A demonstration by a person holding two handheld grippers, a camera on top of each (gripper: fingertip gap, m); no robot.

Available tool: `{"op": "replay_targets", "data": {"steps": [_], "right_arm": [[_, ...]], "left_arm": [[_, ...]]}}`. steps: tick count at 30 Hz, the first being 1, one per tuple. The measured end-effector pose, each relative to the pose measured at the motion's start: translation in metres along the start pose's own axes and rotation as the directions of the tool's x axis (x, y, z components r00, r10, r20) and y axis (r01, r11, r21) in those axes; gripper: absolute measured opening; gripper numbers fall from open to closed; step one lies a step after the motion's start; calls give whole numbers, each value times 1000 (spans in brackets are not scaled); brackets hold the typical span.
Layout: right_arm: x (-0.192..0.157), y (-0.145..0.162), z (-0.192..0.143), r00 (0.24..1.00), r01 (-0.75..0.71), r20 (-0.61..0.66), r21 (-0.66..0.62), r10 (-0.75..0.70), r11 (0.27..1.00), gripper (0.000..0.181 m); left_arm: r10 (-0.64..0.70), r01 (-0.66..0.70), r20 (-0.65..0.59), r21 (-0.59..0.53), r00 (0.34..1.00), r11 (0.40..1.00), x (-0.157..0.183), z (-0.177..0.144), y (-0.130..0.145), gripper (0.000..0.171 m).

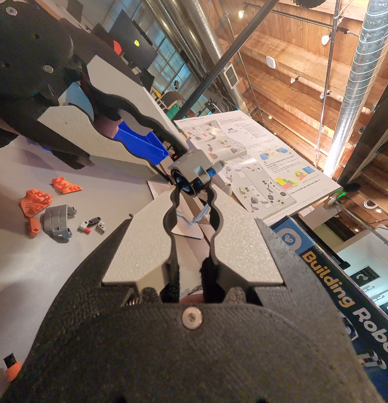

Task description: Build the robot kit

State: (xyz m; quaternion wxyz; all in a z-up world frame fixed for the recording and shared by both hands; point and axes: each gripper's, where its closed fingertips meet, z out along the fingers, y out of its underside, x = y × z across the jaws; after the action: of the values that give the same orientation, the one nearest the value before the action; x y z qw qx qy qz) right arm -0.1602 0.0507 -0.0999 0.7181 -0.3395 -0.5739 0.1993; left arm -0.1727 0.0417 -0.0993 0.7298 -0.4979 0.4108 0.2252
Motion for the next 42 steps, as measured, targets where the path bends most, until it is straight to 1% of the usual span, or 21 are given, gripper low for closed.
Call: {"op": "replay_targets", "data": {"steps": [7, 42], "right_arm": [[-1, -1, 0, 1000, 5, 2, 1, -5, 1000, 23], [-2, -2, -1, 1000, 25, -1, 3, -25, 1000, 22]], "left_arm": [[-5, 5, 2, -4, 1000, 1000, -1, 0, 1, 27], [-9, 9, -7, -32, 1000, 999, 0, 2, 8, 25]]}}
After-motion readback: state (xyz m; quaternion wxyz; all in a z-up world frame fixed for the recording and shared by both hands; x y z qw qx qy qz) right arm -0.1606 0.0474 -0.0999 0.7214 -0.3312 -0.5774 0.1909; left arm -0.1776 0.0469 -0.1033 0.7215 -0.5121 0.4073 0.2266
